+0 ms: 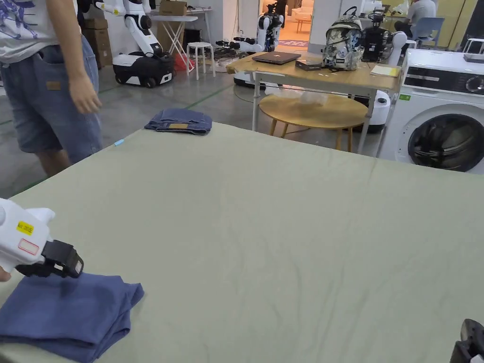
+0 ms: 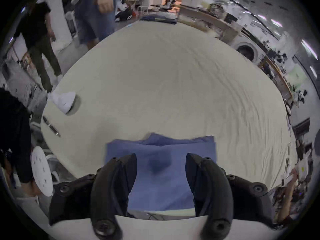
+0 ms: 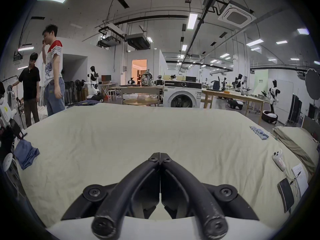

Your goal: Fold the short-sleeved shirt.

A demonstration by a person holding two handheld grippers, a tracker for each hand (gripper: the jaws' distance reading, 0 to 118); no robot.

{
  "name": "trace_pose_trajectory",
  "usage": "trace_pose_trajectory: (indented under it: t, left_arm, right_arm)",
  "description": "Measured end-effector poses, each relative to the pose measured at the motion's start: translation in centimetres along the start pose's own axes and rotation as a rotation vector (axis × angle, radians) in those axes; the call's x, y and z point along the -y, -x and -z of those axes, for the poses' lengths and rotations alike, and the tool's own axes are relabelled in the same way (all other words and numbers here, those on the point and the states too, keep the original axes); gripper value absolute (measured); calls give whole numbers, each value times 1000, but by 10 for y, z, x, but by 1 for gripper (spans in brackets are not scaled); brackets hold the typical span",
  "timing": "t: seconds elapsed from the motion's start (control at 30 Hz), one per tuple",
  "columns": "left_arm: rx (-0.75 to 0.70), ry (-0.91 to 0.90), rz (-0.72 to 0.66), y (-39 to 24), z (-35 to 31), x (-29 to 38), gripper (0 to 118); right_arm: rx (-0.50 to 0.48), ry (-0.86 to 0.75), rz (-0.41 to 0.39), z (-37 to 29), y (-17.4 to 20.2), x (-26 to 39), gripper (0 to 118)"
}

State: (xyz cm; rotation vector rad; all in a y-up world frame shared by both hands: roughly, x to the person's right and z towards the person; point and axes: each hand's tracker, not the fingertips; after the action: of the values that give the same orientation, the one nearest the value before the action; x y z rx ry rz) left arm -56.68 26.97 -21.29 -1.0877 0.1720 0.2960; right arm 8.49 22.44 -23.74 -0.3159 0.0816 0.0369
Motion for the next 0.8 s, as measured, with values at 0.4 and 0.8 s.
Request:
trace_pose_trajectory:
  t: [0.4, 0.8]
  left_arm:
    - [143, -387, 193, -153, 15, 43, 17]
    - [176, -800, 248, -329, 10, 110, 3]
  right_arm:
    - [39, -26, 16, -10, -21, -10, 0]
    - [85, -79, 55, -22, -40, -24, 0]
